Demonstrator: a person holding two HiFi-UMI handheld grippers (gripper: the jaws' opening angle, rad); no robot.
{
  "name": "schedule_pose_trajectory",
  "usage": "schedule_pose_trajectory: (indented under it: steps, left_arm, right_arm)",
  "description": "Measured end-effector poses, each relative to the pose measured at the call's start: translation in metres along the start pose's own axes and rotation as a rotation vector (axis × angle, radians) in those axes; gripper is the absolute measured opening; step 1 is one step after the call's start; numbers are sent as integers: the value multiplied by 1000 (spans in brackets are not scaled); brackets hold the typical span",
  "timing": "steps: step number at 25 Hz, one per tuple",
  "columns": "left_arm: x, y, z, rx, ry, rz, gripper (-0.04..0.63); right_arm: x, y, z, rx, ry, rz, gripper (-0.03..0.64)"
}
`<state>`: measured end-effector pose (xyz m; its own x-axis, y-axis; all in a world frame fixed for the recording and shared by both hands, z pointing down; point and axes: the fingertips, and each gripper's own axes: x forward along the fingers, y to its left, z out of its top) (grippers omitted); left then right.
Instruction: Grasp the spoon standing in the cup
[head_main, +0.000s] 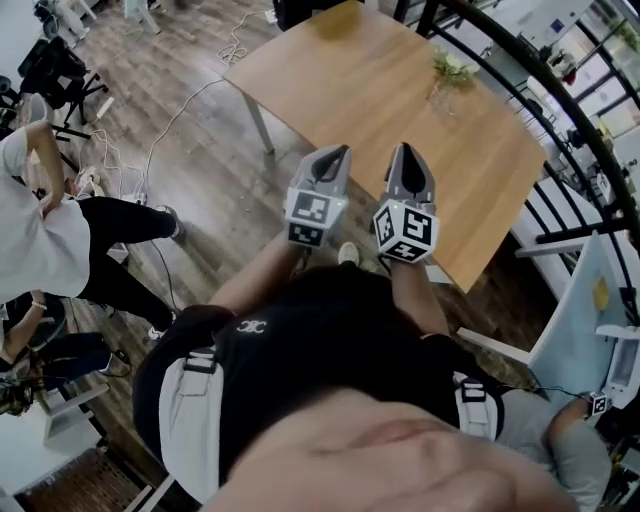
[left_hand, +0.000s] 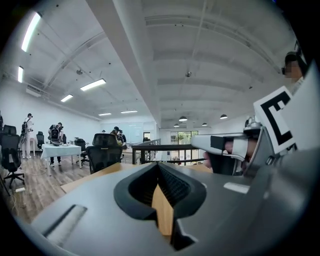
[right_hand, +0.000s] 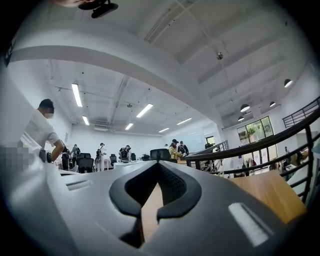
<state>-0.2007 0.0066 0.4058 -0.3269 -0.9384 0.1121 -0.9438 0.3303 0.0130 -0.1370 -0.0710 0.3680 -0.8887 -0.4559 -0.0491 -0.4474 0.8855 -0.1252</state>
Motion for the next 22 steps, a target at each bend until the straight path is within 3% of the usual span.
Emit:
schedule_pose_trajectory:
  steps: [5,11,15,22]
  left_arm:
    - [82,-24,11,21,7,-31,12]
    - [145,-43,3,52,55,-36,12]
    - [173,-63,-17,72,126,-82,12]
    - [225,-74,-15,87,152,-179,12]
  right_arm:
    - [48,-70,2,42,26,-10,0]
    - [72,-118,-12,74,41,2,0]
    - [76,-151,-24,93,51,-44,0]
    - [84,-189,-20,86,58,-135,0]
